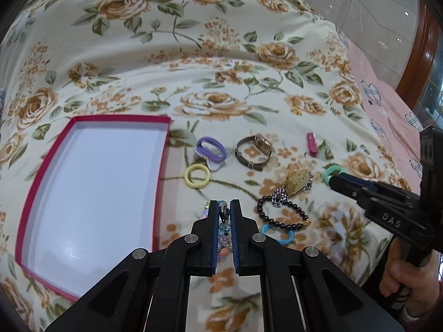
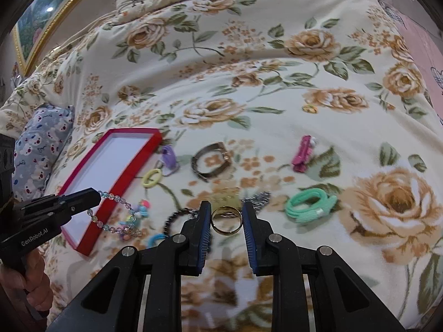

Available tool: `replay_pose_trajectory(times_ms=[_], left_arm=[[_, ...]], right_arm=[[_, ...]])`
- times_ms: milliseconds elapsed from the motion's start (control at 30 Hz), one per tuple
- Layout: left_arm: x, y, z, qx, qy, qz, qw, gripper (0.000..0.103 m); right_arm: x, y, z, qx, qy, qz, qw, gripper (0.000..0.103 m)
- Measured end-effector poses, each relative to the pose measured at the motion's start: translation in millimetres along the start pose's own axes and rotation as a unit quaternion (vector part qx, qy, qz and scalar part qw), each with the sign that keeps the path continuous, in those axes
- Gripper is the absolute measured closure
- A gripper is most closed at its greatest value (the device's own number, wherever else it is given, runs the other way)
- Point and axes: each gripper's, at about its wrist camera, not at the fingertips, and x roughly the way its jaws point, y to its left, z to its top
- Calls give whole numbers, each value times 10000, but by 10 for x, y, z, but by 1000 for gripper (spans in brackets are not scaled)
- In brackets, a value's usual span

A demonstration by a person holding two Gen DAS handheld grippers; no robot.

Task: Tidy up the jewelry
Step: 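Carry the bracelet and ring into the red-rimmed white box and open both tools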

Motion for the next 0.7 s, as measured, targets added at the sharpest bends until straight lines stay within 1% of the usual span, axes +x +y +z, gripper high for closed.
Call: replay_pose_trajectory(times_ms=[167, 367, 533, 700], left_arm=[[-220, 87, -29, -100, -127, -60, 9999, 96], [-436, 213, -59, -214, -293, 4, 9993, 96], [-564, 374, -86, -359, -394, 141, 9985, 96], [-630, 584, -104, -590, -464, 312, 9967, 96]], right_arm=[[-8, 149, 6, -85, -25, 160, 9998, 80], [-3, 365, 33, -235, -30, 392, 9990, 80], [71, 615, 60, -379, 24, 639, 9972, 80], [224, 962, 80, -611, 160, 969, 9933, 80]])
